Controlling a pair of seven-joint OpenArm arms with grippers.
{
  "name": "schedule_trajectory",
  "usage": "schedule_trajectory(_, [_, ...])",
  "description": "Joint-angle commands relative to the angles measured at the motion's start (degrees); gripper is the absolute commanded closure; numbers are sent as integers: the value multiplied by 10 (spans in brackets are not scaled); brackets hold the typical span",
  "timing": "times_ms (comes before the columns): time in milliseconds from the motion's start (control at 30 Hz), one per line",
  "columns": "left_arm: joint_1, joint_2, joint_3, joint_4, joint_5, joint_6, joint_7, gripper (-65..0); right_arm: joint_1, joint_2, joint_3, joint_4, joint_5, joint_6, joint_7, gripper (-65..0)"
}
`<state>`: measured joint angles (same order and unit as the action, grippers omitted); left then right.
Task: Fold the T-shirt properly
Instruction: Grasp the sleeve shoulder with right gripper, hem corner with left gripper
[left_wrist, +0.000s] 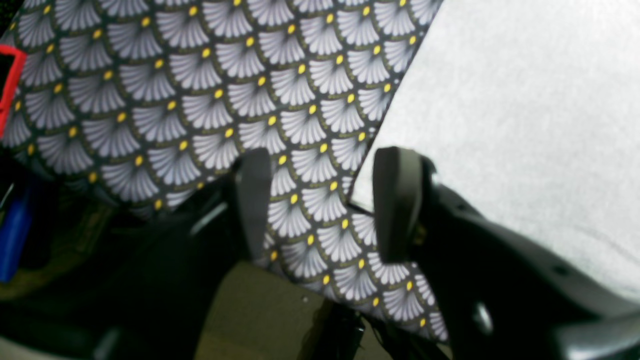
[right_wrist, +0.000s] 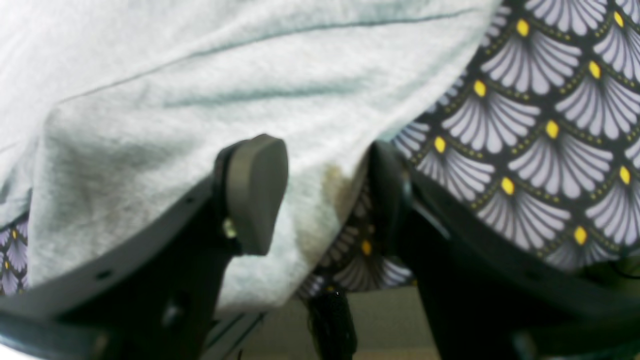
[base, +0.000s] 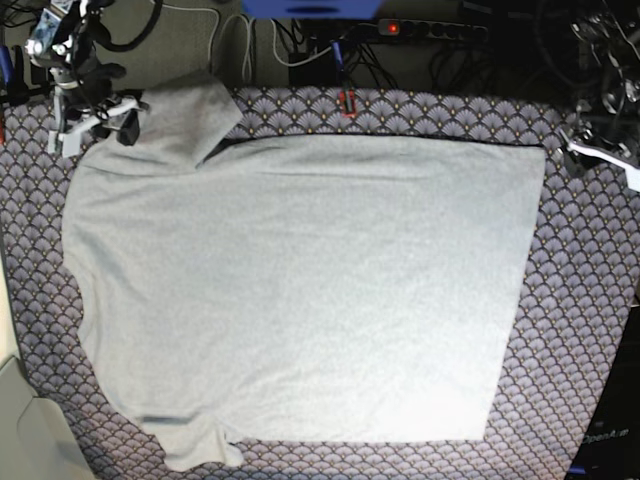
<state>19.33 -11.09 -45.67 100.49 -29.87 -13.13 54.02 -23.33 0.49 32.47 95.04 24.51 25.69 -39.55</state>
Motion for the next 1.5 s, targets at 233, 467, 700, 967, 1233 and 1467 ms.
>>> schedule_trajectory(233, [0,-7,-4,7,-5,1,-9,-323,6,-1,-8,-5,-5,6,-40,-192])
schedule_trajectory(467, [-3,-7,-4,-42,-9,0,-13,-323,7,1,-8,-5,-5,6,-40,-42])
schedule_trajectory(700, [-9,-7,1,-74,-11,-2,-15,-323,7,2,-7,-2,-5,6,-40,0])
schedule_trajectory(967, [-53,16,2,-90,-6,-2,-15,-323,7,2,-7,-4,-6,6,-40,0])
schedule_trajectory(1233, [-72,16,41,-138,-5,-2,-15,-323,6,3,-8,-5,-7,6,-40,0])
schedule_trajectory(1467, [-69,25,55,-146,-5,0,-16,-323,6,3,-8,-5,-7,6,-40,0])
